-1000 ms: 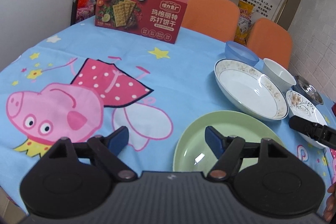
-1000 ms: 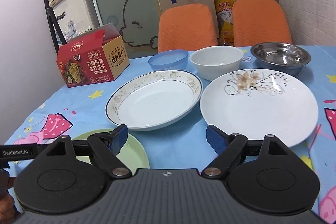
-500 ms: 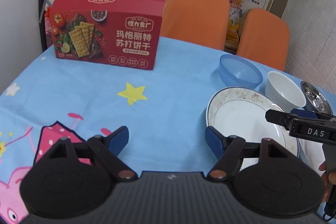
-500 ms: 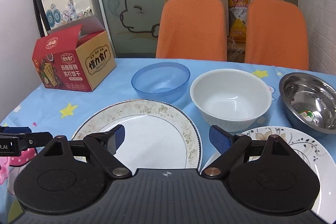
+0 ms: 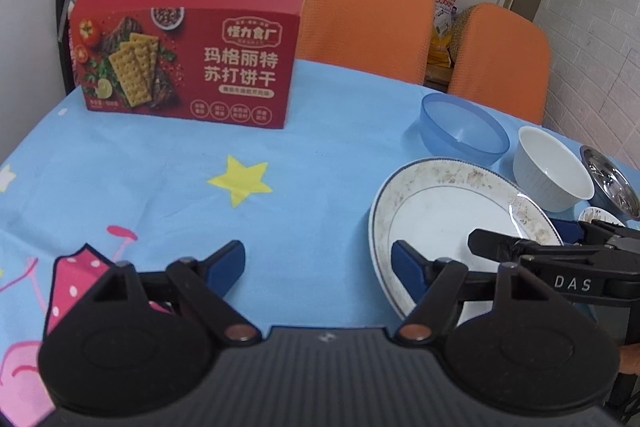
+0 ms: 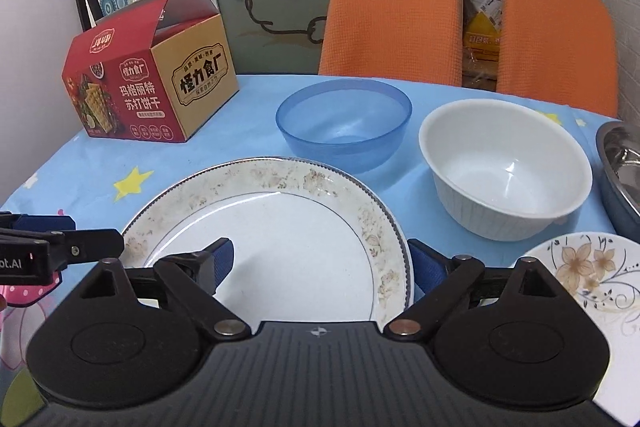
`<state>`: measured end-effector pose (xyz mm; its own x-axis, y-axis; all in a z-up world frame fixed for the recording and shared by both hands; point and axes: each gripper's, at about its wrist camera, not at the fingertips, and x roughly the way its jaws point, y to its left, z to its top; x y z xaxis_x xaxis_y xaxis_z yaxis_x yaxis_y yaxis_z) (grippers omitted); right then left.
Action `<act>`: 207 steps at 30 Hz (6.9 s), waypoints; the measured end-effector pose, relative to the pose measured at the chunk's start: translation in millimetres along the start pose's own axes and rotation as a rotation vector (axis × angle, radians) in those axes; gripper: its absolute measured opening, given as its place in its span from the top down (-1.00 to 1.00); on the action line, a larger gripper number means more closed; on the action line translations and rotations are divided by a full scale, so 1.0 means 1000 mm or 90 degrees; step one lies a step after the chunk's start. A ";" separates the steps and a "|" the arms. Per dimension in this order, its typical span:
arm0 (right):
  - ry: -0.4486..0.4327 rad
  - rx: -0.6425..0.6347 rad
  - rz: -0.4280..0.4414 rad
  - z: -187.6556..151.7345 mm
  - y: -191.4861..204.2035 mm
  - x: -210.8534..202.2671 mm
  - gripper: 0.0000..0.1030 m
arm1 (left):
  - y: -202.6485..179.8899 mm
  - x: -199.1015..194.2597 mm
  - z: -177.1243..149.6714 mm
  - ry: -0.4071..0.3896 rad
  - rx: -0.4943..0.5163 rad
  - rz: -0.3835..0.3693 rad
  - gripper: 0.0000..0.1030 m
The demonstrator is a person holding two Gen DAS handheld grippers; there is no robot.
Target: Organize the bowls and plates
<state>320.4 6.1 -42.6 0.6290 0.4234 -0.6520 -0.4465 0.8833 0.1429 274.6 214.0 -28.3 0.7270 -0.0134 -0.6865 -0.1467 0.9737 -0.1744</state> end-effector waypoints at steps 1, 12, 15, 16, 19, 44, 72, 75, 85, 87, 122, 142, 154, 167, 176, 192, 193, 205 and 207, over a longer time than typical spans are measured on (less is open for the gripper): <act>0.000 -0.006 0.003 -0.002 0.002 -0.001 -1.00 | -0.002 0.003 0.001 0.004 0.001 -0.009 -0.43; -0.028 -0.083 -0.016 -0.016 0.015 0.001 -1.00 | -0.028 0.029 -0.003 0.016 0.068 0.002 -0.31; -0.024 -0.078 -0.007 -0.014 0.015 0.004 -1.00 | -0.031 0.029 -0.002 0.013 0.074 -0.012 -0.08; -0.024 -0.078 -0.008 -0.014 0.015 0.004 -1.00 | -0.034 0.028 -0.001 0.013 0.079 -0.017 0.10; -0.028 -0.069 -0.019 -0.013 0.016 0.001 -1.00 | -0.042 0.029 0.003 0.022 0.071 -0.010 0.34; -0.014 -0.036 0.005 0.003 0.013 0.013 -1.00 | -0.039 0.013 0.019 -0.012 0.070 0.044 -0.12; -0.073 -0.046 -0.003 -0.003 0.030 -0.026 -1.00 | -0.046 -0.003 0.017 -0.017 0.071 0.033 0.04; -0.086 -0.043 0.003 -0.004 0.033 -0.041 -1.00 | -0.049 -0.021 0.017 -0.035 0.072 0.036 0.05; -0.100 -0.029 0.013 -0.052 0.058 -0.108 -1.00 | -0.053 -0.091 -0.030 -0.059 0.066 0.026 0.04; -0.098 -0.028 0.014 -0.066 0.065 -0.119 -1.00 | -0.052 -0.103 -0.046 -0.059 0.064 0.029 0.04; -0.173 0.129 -0.021 -0.145 0.028 -0.171 -1.00 | -0.069 -0.148 -0.121 -0.113 0.079 0.022 -0.44; -0.175 0.263 -0.063 -0.157 -0.057 -0.186 -1.00 | -0.145 -0.119 -0.100 -0.086 0.155 0.000 -0.51; -0.209 0.281 -0.102 -0.131 -0.103 -0.190 -1.00 | -0.164 -0.089 -0.070 -0.051 0.148 -0.024 -0.59; -0.124 0.192 -0.133 -0.080 -0.135 -0.137 -1.00 | -0.201 -0.008 -0.016 0.065 0.111 -0.105 -0.65; -0.056 0.157 -0.111 -0.079 -0.131 -0.112 -1.00 | -0.220 0.038 -0.012 0.104 0.117 -0.075 -0.65; -0.040 0.092 -0.138 -0.076 -0.117 -0.102 -1.00 | -0.225 0.045 -0.022 0.090 0.148 -0.059 -0.65; -0.045 0.101 -0.127 -0.076 -0.118 -0.103 -1.00 | -0.225 0.045 -0.022 0.091 0.148 -0.060 -0.65; -0.057 0.068 -0.164 -0.078 -0.110 -0.101 -1.00 | -0.240 0.033 -0.031 0.083 0.173 -0.074 -0.22; -0.058 0.079 -0.163 -0.080 -0.110 -0.106 -1.00 | -0.238 0.030 -0.032 0.094 0.161 -0.078 -0.16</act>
<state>251.5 -152.3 -48.7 0.7681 0.1955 -0.6097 -0.1888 0.9791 0.0761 310.2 -25.5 -30.0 0.6209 -0.1485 -0.7697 0.1201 0.9883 -0.0938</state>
